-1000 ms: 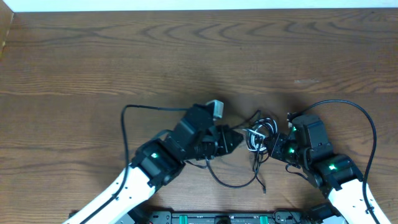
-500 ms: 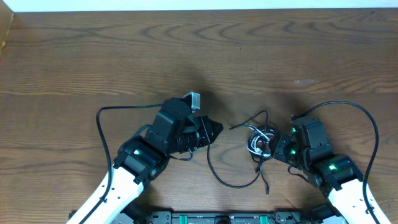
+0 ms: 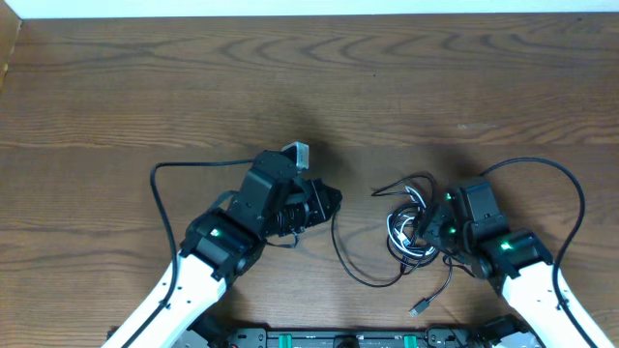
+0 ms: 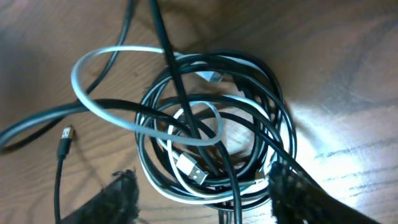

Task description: Untangle cables

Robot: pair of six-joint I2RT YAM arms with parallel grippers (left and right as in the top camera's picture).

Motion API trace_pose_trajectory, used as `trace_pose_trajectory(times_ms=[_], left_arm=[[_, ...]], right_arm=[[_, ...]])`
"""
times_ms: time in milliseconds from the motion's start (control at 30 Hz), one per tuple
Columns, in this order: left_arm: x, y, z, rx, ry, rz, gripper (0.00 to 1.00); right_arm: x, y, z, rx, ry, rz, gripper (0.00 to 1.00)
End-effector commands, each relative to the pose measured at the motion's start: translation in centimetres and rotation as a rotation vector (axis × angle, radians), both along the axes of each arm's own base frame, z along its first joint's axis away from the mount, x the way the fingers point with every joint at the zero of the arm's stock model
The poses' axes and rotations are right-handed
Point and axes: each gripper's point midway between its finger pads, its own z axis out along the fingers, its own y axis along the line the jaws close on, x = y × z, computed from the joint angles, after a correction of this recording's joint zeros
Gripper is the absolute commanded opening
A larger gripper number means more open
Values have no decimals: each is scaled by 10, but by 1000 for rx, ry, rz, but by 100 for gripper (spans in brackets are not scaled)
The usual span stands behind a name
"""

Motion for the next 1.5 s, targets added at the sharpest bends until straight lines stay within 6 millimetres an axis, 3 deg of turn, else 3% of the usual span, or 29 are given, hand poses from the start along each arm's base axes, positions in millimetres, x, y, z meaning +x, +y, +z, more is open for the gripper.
trace_pose_trajectory(times_ms=[0,67,133,233,367,567,700,900,1167,1300,1467], left_arm=[[4,3,-17,48,21,7,8],[5,2,-25,62,45,9,8],[6,2,-33,76,64,9,8],[7,1,-43,94,91,8,8],[7,1,-52,111,116,7,8],[9,2,-66,141,148,12,8],[9,3,-78,161,181,25,8],[9,2,-92,174,241,53,8],[8,3,-99,185,259,52,8],[8,3,-99,186,258,53,8],[9,5,-100,199,255,62,8]], right_arm=[[1,1,-1,21,16,-57,72],[2,6,0,45,14,-47,80],[3,11,2,73,13,-35,79],[3,16,3,97,12,-24,60],[3,16,3,96,12,-25,52],[2,19,4,112,18,-17,22],[2,19,4,112,19,-17,10],[2,19,3,111,20,-17,15],[2,18,3,111,20,-17,2],[2,18,3,110,20,-17,1],[3,19,4,111,16,-17,16]])
